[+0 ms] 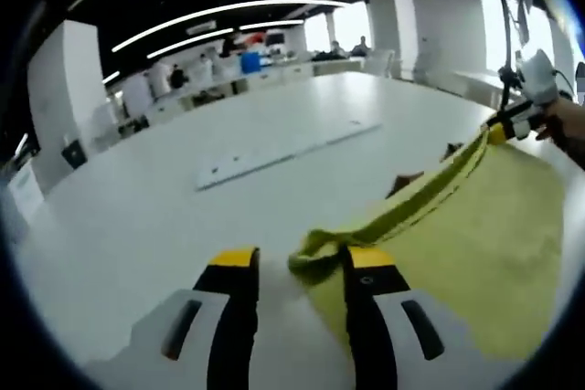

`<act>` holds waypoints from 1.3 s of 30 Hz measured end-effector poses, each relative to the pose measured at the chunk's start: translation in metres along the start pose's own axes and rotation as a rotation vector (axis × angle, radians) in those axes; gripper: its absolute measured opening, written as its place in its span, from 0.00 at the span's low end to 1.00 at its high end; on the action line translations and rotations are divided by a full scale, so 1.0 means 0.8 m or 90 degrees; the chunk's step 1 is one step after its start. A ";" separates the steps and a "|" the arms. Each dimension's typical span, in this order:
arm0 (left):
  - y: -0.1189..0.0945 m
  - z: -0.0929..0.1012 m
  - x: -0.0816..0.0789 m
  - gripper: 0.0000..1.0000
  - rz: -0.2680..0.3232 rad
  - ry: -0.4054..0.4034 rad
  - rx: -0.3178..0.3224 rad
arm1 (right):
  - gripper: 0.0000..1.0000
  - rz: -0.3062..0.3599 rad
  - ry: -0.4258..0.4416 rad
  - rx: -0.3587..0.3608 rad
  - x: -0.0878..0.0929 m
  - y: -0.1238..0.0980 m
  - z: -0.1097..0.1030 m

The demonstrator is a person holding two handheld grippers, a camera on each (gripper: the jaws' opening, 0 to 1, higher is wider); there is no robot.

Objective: Fold the garment on the visible template until the final outline fits inside the template.

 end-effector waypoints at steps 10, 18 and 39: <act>-0.007 -0.004 -0.004 0.31 0.000 -0.048 -0.014 | 0.21 0.007 0.050 0.021 -0.005 0.003 0.001; -0.038 -0.009 -0.018 0.35 0.024 -0.095 -0.005 | 0.27 0.001 0.059 -0.002 -0.017 -0.020 -0.010; -0.139 0.010 -0.012 0.57 0.047 -0.132 0.103 | 0.55 -0.046 0.032 -0.101 -0.009 -0.119 -0.059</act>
Point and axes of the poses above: the point that each gripper's makers call its tool centre point, and the gripper's own axes: y roughly forward along the fingers, z roughly to its right, x roughly out of its underside, the point moved 10 cm from there along -y, roughly backward along the fingers, and after that the axes turned 6 degrees about z, right-handed, at the moved point
